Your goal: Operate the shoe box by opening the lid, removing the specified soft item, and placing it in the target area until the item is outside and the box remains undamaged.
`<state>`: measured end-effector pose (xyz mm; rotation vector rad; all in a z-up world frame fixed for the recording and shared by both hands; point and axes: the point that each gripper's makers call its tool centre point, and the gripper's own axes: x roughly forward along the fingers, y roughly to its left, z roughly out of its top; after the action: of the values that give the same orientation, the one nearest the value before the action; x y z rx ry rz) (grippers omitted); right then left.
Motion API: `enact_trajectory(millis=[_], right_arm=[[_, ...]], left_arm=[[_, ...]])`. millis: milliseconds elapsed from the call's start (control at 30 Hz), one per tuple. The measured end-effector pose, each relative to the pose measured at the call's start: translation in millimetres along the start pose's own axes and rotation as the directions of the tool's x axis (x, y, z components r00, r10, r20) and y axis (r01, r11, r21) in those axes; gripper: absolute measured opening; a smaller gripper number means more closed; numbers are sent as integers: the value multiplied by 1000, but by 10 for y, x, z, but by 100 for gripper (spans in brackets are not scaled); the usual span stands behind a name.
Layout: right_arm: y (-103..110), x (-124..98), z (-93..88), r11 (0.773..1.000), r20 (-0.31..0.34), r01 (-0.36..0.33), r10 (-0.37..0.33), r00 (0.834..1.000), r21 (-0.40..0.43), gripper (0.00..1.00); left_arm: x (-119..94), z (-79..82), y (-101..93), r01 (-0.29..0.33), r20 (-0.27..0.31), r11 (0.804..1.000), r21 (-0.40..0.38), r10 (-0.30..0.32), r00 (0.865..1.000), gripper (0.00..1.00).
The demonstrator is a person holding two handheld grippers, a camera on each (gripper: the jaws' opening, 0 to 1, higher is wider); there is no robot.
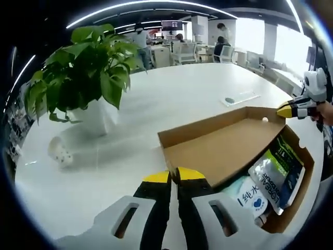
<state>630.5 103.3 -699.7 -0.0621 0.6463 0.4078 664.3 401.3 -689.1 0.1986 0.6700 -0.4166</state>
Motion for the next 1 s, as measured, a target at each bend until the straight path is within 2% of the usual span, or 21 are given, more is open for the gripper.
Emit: enact_trajectory(millis=[433, 500, 733, 1000], right_arm=[[71, -74, -28, 999, 5, -24, 25, 1000, -37, 6], [95, -98, -27, 999, 15, -30, 31, 999, -43, 10], [170, -188, 5, 997, 39, -46, 48, 998, -62, 17], [210, -315, 6, 996, 55, -47, 51, 997, -77, 20]], left_arm=[[-47, 17, -6, -8, 7, 999, 49, 8, 1000, 5], [-61, 22, -9, -7, 10, 999, 51, 6, 1000, 7], [-204, 8, -60, -6, 21, 999, 54, 5, 1000, 11], [-388, 24, -154, -2, 45, 999, 51, -1, 999, 12]])
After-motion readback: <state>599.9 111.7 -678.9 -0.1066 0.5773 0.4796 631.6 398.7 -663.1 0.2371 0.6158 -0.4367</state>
